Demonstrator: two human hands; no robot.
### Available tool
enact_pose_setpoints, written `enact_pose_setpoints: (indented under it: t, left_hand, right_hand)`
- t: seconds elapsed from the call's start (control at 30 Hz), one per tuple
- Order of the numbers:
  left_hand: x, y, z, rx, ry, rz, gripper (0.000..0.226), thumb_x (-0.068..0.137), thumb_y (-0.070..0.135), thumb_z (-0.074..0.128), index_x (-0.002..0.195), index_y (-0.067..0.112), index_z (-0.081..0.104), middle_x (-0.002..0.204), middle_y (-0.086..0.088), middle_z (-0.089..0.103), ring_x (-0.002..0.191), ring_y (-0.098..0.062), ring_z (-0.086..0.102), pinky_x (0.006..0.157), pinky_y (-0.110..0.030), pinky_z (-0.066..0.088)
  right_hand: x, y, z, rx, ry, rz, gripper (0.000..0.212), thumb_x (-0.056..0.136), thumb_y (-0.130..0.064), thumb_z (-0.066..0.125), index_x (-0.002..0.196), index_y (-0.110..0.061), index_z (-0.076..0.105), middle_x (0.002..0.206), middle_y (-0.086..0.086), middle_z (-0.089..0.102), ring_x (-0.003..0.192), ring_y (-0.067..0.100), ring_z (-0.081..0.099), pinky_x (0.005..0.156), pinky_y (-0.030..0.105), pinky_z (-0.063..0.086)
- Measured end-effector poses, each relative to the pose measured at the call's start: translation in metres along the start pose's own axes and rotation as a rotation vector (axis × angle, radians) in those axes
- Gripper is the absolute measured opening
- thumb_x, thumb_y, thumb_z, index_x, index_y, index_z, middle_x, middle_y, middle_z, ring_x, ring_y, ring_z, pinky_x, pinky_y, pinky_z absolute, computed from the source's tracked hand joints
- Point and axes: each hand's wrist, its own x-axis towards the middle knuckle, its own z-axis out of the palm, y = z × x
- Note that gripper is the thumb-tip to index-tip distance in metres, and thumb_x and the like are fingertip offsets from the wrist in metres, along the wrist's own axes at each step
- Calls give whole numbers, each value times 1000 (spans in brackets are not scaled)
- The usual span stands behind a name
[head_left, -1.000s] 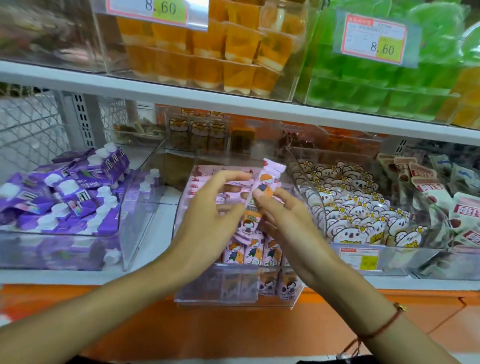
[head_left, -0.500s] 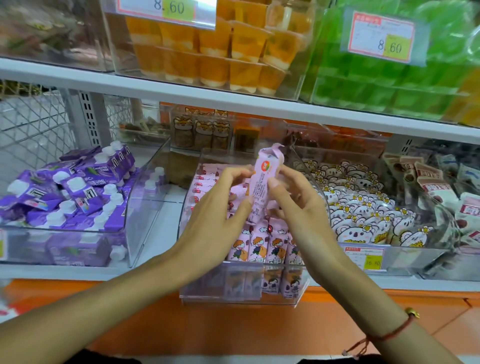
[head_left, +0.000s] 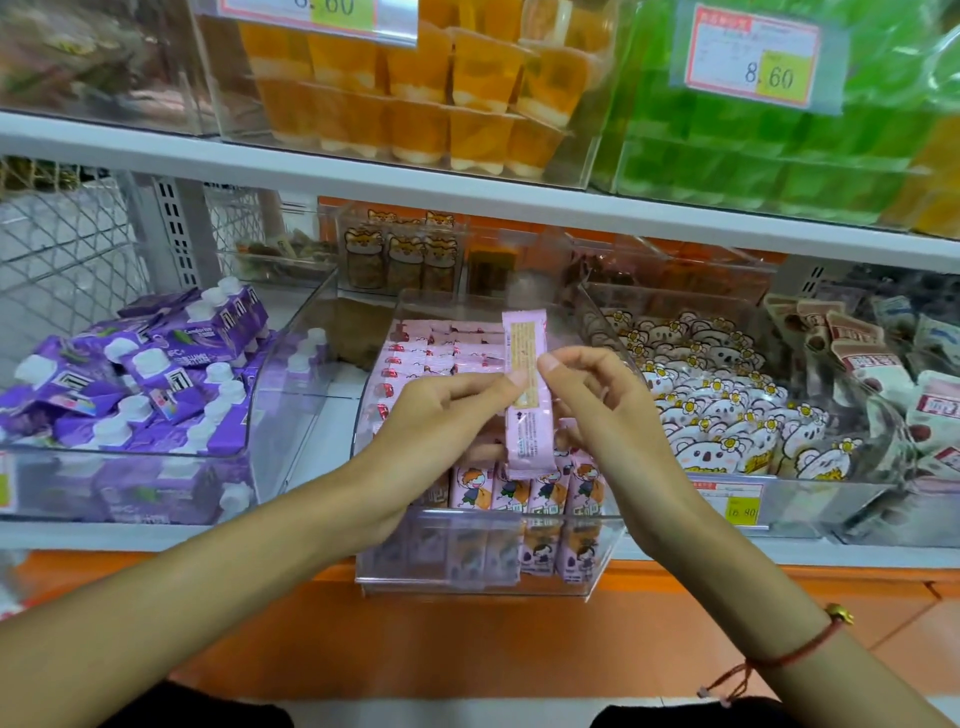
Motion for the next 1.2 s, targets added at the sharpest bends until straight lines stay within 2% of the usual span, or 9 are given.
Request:
enact_pose_setpoints:
  t: [0.13,0.27,0.43,0.6,0.73,0.9,1.0,1.07,1.2]
  left_hand:
    - [4,4,-7,119,62,192,29,82,19,71,106,32,63,101,14,73,95,0,68,75,-8,50]
    - [4,8,-11,221,79,358,42,74,0,76,106,23,64,105,9,71,103,-1,65,86,-14,50]
    - [2,7,-10,210,95,358,41,75,-3,75,108,18,63,105,6,71,103,-4,65,86,-18,52]
    - [4,6,-10,-58,138,221,34,83,16,71,116,18,61,108,4,72,100,-13,69,79,-24,57]
    - [4,5,-9,-197,114,132,38,81,25,72,114,13,60,104,1,74,102,-15,69,76,-23,57]
    - [3,5,-12,-34,282,203,80,60,42,78,132,35,43,132,15,54,118,-6,57,94,-29,51]
    - [0,9,-11,68,231,244,58,71,37,76,124,36,54,129,17,56,120,-5,54,101,-32,47]
    - [-2,10,-8,108,152,255,42,78,23,75,116,34,61,118,16,64,111,-7,62,96,-26,51]
    - [-4,9,-5,221,112,331,40,81,10,73,113,33,64,109,27,64,100,1,64,83,-11,50]
  right_hand:
    - [-1,1,-4,-55,-105,-150,29,95,-20,55,122,-26,56,114,-3,66,103,5,64,87,21,52]
    - [-4,0,-3,-77,-173,-343,37,89,2,60,111,-27,58,115,-4,65,112,9,60,97,25,47]
    - [-5,0,-4,-125,-183,-374,42,88,4,63,118,-25,58,118,-8,64,115,4,58,98,19,43]
    - [-8,5,-4,-291,-193,-354,71,87,-10,68,143,-35,33,136,-19,46,123,-12,42,95,4,35]
    - [-8,2,-1,-305,-86,-412,46,87,-6,67,127,-24,54,123,-4,58,114,10,56,96,32,47]
    - [-6,-3,-8,-190,12,-417,38,85,-9,70,118,-23,57,115,-5,64,110,9,61,90,23,51]
    - [-3,-3,-12,-36,72,-349,40,85,-16,70,120,-19,52,109,3,68,103,11,65,85,20,52]
    - [-1,-3,-15,71,152,-279,40,85,-21,69,120,-17,50,104,3,70,98,14,68,80,19,53]
    - [3,-2,-21,148,235,-209,31,88,-23,65,115,-13,53,101,8,72,88,13,71,71,16,52]
